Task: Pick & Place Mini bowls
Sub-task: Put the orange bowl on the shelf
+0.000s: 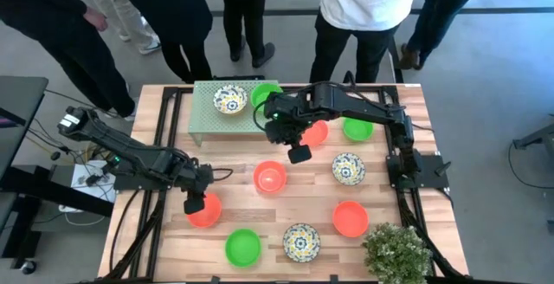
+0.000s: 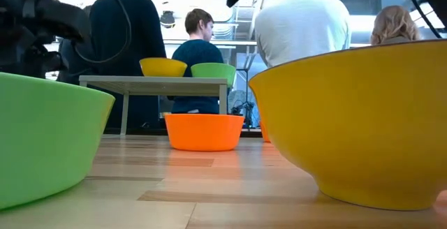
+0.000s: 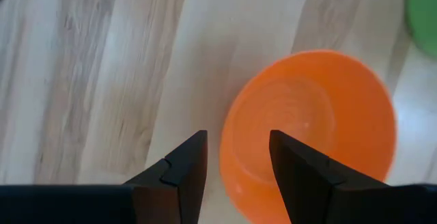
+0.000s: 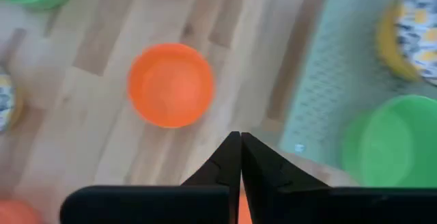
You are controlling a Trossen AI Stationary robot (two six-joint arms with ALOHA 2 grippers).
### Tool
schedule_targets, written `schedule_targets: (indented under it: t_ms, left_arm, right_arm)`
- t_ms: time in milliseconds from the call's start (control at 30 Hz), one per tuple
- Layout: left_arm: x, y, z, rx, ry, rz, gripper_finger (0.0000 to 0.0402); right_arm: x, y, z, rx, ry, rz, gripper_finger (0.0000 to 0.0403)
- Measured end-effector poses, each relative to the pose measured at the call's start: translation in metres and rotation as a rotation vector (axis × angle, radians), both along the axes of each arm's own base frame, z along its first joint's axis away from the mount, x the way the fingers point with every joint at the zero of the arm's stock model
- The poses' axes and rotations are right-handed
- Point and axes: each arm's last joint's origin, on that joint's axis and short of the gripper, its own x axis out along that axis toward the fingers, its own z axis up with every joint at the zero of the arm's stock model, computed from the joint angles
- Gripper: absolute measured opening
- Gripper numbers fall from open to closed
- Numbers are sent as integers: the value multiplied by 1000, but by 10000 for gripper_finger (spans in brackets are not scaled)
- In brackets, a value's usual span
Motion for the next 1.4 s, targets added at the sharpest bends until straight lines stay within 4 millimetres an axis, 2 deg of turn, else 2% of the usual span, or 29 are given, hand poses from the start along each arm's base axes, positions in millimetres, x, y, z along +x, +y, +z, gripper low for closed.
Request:
schedule_targets:
  t_ms: [267, 433, 533, 633, 733, 867, 1033, 1167, 1267, 1400]
  left_arm:
    - [-2, 1, -13, 38, 61, 2, 159]
    - [-2, 1, -13, 38, 64, 3, 159]
    - [-2, 1, -13, 36, 64, 2, 159]
    - [-3, 1, -17, 27, 68, 0, 159]
    - [-8, 3, -26, 16, 100, 21, 159]
    - [-10, 4, -31, 14, 104, 40, 146]
    - [-9, 3, -30, 9, 89, 41, 77]
    - [-8, 4, -29, -8, 92, 103, 12]
    - [-4, 5, -23, -24, 77, 177, 11]
    - [7, 7, -5, 1, 17, 236, 8]
  right_arm:
    - [2, 8, -14, 166, 75, 64, 1]
    - [-2, 9, -58, 222, 220, -6, 1]
    - [-12, 9, -82, 236, 233, -40, 1]
    - [-28, 10, -98, 253, 191, -80, 1]
    - [-50, 11, -100, 274, 85, -121, 1]
    - [-77, 14, -106, 247, -182, -109, 1]
    - [-98, 9, -124, 158, -547, -113, 2]
    - [-108, 2, -134, 71, -622, -55, 2]
    - [-110, -5, -130, 51, -641, -70, 2]
    - [-109, -12, -128, 40, -671, -91, 2]
